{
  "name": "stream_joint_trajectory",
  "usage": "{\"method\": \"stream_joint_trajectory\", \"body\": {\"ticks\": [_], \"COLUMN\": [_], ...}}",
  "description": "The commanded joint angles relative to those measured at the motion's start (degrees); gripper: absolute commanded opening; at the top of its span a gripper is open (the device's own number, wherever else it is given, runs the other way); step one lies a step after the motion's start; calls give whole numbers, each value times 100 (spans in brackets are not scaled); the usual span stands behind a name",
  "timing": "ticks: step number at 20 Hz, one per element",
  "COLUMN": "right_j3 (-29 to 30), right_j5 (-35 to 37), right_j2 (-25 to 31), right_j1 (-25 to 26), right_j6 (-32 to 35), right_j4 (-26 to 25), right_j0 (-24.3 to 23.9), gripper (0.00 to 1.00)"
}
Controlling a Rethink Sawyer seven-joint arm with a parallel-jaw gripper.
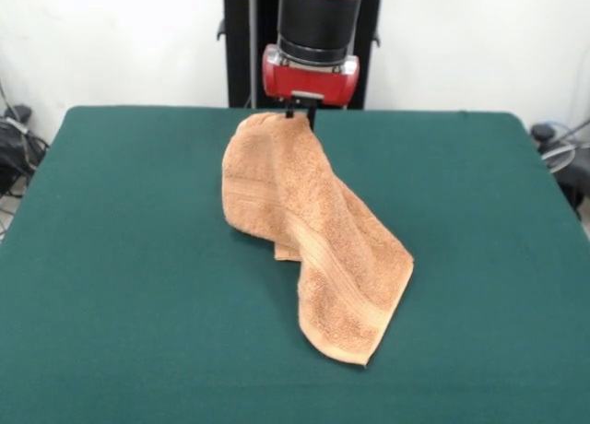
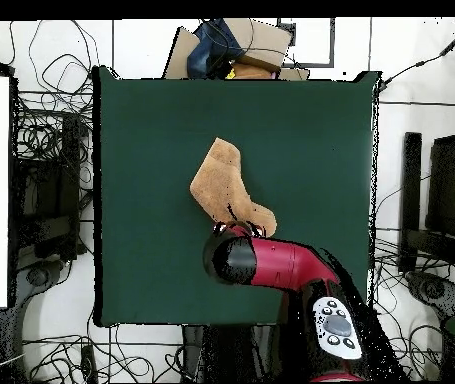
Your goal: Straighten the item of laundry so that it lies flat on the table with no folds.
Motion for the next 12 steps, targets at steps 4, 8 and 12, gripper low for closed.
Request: {"method": "stream_joint_trajectory", "body": {"ticks": [4, 8, 12], "right_j3": [156, 215, 295], "right_j5": [200, 352, 431], "right_j2": [296, 338, 374], "right_j1": [-207, -323, -419], "right_j6": [1015, 966, 913], "right_j4": [322, 375, 411], "right_j0": [118, 78, 14], "gripper": [0, 0, 0]}}
